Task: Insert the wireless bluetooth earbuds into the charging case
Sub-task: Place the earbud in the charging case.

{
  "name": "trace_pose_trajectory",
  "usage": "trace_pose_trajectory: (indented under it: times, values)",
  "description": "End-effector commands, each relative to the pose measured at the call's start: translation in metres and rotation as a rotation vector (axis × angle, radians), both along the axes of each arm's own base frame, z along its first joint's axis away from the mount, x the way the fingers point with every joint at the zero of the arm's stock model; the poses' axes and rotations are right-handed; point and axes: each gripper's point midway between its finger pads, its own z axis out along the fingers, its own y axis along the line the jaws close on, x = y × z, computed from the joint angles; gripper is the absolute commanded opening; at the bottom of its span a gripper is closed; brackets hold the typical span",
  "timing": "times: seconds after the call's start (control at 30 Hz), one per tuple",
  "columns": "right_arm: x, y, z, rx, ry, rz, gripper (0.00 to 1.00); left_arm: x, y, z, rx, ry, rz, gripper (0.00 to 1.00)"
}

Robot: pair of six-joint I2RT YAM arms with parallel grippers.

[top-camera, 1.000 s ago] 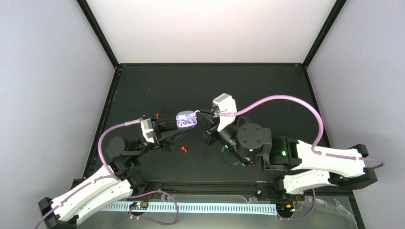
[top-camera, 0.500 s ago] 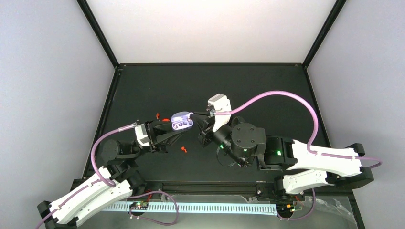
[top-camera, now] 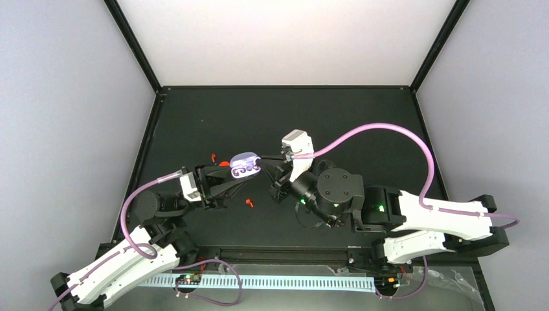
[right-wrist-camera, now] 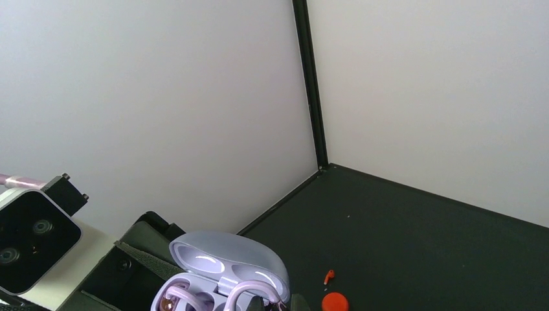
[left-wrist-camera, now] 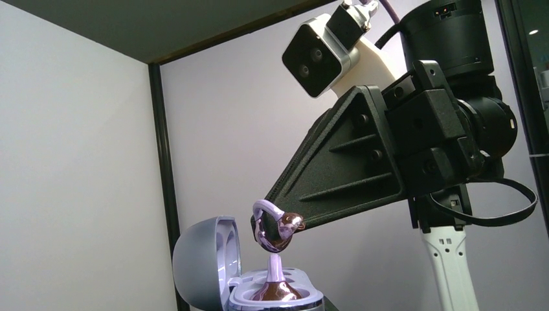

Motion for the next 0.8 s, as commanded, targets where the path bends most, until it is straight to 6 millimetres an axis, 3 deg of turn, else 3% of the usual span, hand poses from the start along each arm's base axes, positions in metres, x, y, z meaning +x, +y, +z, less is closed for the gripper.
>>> trace_pose_trajectory:
  times: [0.0, 0.43, 0.77]
  values:
    - [-0.001, -0.001, 0.009, 0.046, -0.001, -0.004, 0.01, -0.004, 0.007, 0.014, -0.053, -0.04, 0.005, 0.02]
    - [0.004, 0.005, 0.014, 0.082, 0.004, -0.041, 0.01, 0.003, 0.008, 0.011, -0.073, 0.017, 0.009, 0.02]
    - [0.005, 0.008, 0.005, 0.075, 0.02, -0.053, 0.01, 0.008, 0.01, 0.011, -0.088, 0.045, 0.029, 0.01]
